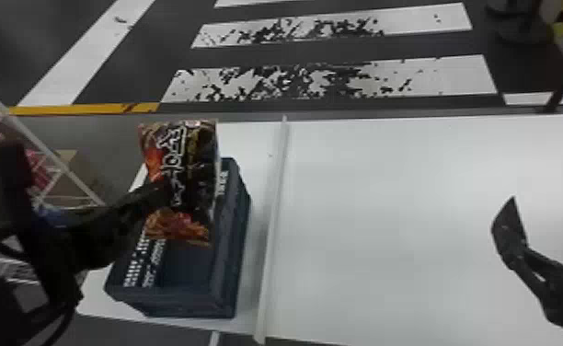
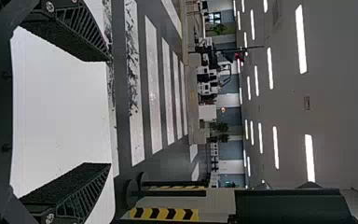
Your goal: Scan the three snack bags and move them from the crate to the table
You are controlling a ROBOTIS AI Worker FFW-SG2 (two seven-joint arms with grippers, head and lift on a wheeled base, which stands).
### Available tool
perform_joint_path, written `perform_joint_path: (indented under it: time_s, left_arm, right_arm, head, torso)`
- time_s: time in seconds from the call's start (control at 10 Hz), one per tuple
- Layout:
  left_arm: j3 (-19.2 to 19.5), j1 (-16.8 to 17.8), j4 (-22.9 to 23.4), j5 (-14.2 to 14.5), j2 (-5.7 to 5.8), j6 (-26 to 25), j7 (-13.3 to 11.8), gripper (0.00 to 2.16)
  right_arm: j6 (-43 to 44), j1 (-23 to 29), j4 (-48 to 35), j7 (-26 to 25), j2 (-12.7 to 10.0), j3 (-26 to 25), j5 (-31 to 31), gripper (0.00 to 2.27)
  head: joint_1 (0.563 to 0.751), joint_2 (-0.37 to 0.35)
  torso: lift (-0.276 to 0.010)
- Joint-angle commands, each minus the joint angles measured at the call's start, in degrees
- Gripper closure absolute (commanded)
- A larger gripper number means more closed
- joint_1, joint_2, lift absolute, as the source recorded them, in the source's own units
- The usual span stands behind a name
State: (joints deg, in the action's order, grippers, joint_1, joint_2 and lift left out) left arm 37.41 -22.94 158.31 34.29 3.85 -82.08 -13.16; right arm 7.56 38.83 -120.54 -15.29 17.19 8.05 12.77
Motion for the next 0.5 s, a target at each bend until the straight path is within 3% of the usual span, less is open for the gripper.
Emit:
perform_joint_path:
  time_s: [0.0, 0.1, 0.2, 0.4]
  left_arm:
    - [-4.1, 0.0, 0.8, 1.6, -1.22, 0.0, -0.6, 1.72]
    - [-9.8, -0.2, 1.0, 0.2, -1.22, 0.0, -1.2, 1.72]
    - [-17.7, -0.6, 1.1, -3.7, -0.87, 0.0, -2.6, 1.72]
    - [-32.7, -0.3, -1.4, -11.8, -0.69, 0.4, -2.0, 1.71]
  right_arm:
    - [-0.7, -0.4, -0.3, 0.0, -0.1, -0.8, 0.1, 0.08]
    - [-1.4, -0.9, -0.6, -0.1, -0.2, -1.4, 0.2, 0.08]
    - [-2.8, -1.5, -0.7, -0.1, -0.3, -2.2, 0.5, 0.08]
    - [-3.5, -1.7, -1.2, -0.1, -0.3, -3.2, 1.4, 0.08]
  head:
    - [0.695, 0.136]
    - [0.695, 0.081]
    - [0.695, 0.046]
    - [0.695, -0.116]
  torso:
    - [-0.062]
    - [-0.062]
    - [-0.062]
    - [-0.062]
